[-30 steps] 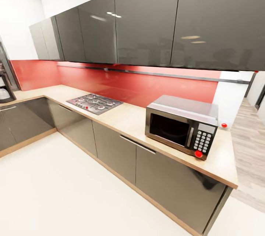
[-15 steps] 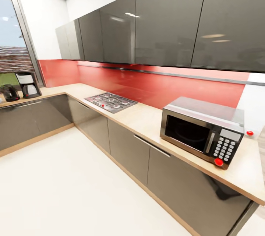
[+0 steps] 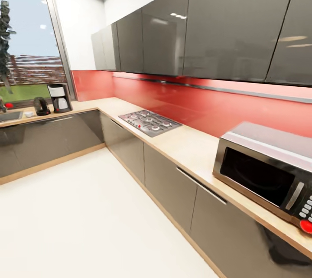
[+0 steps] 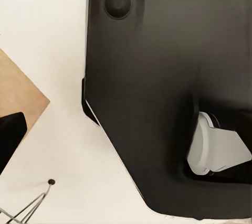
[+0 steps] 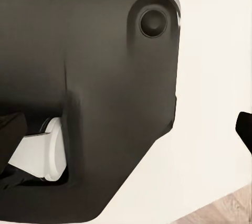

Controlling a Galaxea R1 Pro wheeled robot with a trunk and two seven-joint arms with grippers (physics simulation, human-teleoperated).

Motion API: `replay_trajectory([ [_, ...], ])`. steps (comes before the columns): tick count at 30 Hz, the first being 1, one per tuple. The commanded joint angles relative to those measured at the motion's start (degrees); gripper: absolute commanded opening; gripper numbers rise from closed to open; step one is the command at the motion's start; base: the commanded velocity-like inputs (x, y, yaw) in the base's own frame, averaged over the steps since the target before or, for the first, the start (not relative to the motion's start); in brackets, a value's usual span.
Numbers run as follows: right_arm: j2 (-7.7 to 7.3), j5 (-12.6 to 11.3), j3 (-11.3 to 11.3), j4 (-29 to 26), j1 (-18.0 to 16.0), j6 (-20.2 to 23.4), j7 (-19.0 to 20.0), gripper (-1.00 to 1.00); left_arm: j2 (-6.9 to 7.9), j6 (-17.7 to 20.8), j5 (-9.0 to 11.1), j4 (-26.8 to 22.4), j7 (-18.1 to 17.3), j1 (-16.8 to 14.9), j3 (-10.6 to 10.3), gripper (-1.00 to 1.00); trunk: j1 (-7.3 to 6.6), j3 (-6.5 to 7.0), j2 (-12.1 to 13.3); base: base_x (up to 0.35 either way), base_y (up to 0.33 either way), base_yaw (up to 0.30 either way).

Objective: Set up a coffee station on the kitchen countertop: keep the coffee maker on the countertop, move the bottle of coffee from the kitchen shelf to the counter next to the coffee maker, place a paper coffee filter on top of the coffee maker, put the saucer next to the coffee maker with the coffee cup on the saucer, and place the electric kettle next to the coffee maker.

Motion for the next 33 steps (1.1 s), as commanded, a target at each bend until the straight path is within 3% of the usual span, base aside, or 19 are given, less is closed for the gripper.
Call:
replay_trajectory([
  [1, 0.00, 0.02, 0.00, -0.08, -0.01, 0.05, -0.03, 1.00, 0.00, -0.10, 0.35, -0.03, -0.06, -0.03, 0.26, 1.00, 0.06, -0.11, -0.09, 0.336, 0.005, 0.279],
  [8, -0.01, 0.02, 0.00, -0.09, -0.01, 0.05, -0.03, 1.00, -0.07, -0.11, 0.48, -0.04, -0.06, -0.05, 0.44, 1.00, 0.06, -0.11, -0.09, 0.292, 0.147, 0.280],
  [21, -0.06, 0.02, 0.00, -0.05, -0.01, 0.04, -0.03, 1.00, 0.01, -0.19, 0.33, -0.04, -0.06, -0.05, 0.36, 1.00, 0.06, -0.11, -0.09, 0.028, 0.018, 0.280],
  [27, -0.08, 0.02, 0.00, -0.15, -0.01, 0.04, -0.04, 1.00, 0.10, -0.19, 0.25, -0.16, -0.06, -0.07, 0.30, 1.00, 0.06, -0.11, -0.09, 0.240, 0.000, 0.280],
  [31, -0.19, 0.09, 0.00, -3.28, -0.01, 0.04, -0.09, 1.00, 0.65, -0.16, 0.03, -2.32, -0.06, -0.38, 0.17, 1.00, 0.06, -0.11, -0.09, 0.332, 0.000, 0.280],
  [33, -0.94, 0.11, -0.01, -5.67, -0.01, 0.04, -0.10, 1.00, 1.19, -0.13, -0.05, -4.23, -0.06, -0.51, 0.17, 1.00, 0.06, -0.11, -0.09, 0.335, 0.000, 0.280],
])
